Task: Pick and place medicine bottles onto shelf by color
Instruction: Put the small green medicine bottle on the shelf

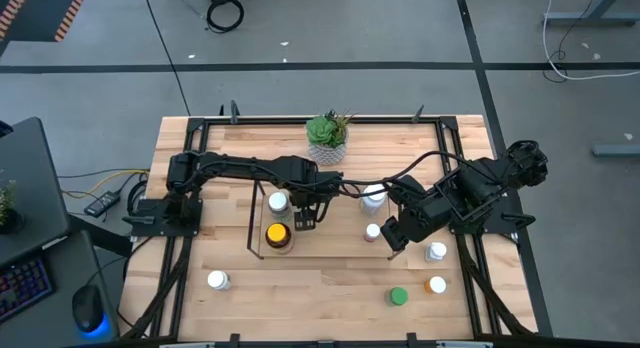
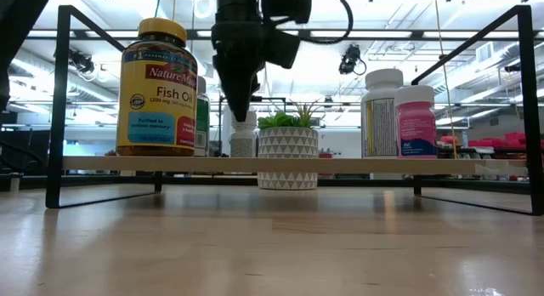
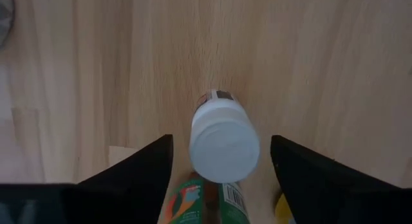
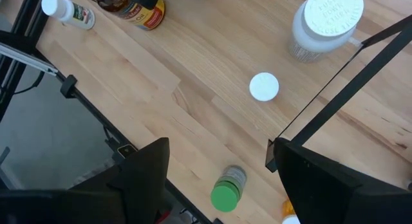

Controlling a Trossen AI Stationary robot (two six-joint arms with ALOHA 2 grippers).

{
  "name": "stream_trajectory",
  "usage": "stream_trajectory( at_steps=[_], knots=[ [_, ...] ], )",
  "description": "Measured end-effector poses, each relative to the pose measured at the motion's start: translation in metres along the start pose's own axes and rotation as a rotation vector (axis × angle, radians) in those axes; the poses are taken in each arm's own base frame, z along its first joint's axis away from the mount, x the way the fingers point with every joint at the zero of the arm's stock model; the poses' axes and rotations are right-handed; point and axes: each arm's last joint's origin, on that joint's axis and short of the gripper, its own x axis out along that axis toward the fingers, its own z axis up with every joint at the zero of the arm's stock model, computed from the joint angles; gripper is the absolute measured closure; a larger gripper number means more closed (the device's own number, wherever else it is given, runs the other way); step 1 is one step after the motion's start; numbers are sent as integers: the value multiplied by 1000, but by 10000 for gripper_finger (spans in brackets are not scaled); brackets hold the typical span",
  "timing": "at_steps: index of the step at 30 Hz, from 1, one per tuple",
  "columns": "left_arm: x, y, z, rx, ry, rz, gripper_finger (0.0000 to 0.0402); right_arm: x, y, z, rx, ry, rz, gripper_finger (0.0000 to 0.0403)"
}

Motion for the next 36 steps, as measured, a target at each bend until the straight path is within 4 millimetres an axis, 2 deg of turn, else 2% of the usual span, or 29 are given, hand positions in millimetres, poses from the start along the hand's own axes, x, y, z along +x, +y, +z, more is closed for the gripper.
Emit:
stream_trajectory(
  at_steps=[9,18,26,31,36],
  knots=[
    [-24,0,3,0,1,0,122,0,0,0,-2,0,0,117],
    [-45,-12,3,-12,-4,-5,122,-2,2,-10,22,64,14,117],
    [-92,-25,14,-13,-172,-31,129,-6,4,-31,225,110,16,117],
    [-118,-27,16,-9,-255,-44,137,3,5,-54,353,199,-40,117],
    [-131,-26,14,-15,-277,-48,138,17,11,-81,460,272,-31,117]
  ],
)
